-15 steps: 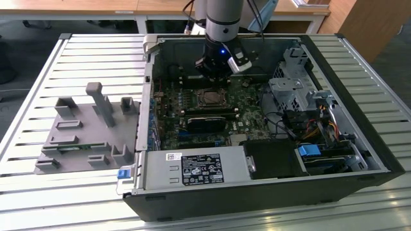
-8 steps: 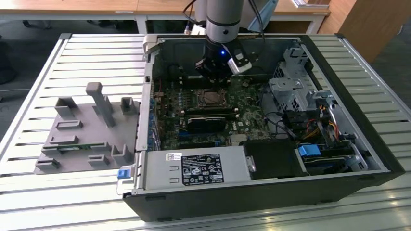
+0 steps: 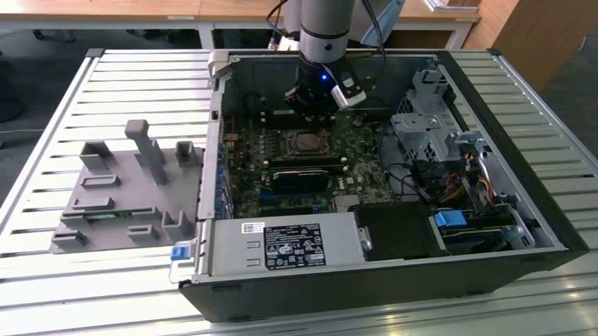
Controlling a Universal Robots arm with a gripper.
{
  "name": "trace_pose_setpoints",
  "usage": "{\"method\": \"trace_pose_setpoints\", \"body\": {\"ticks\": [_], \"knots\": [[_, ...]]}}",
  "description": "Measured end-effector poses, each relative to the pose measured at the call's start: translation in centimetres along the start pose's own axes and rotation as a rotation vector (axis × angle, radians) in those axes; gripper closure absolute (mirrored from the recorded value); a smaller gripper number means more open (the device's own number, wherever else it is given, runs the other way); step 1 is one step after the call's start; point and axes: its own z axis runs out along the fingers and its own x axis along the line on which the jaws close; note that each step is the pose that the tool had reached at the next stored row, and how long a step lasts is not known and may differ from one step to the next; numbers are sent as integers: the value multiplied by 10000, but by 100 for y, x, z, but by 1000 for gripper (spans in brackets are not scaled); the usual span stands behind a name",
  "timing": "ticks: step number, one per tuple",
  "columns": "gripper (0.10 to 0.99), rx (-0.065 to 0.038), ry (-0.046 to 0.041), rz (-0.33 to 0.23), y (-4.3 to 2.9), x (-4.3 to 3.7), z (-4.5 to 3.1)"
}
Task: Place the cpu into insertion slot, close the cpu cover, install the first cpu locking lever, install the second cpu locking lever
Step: 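Install the first cpu locking lever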
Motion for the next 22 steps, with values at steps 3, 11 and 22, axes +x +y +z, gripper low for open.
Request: {"method": "trace_pose_setpoints", "body": {"ticks": [3, 11, 22], "knots": [[980, 3, -3, 0, 1, -1, 5], [980, 18, 6, 1, 3, -5, 29], [980, 10, 2, 1, 14, -10, -191]]}}
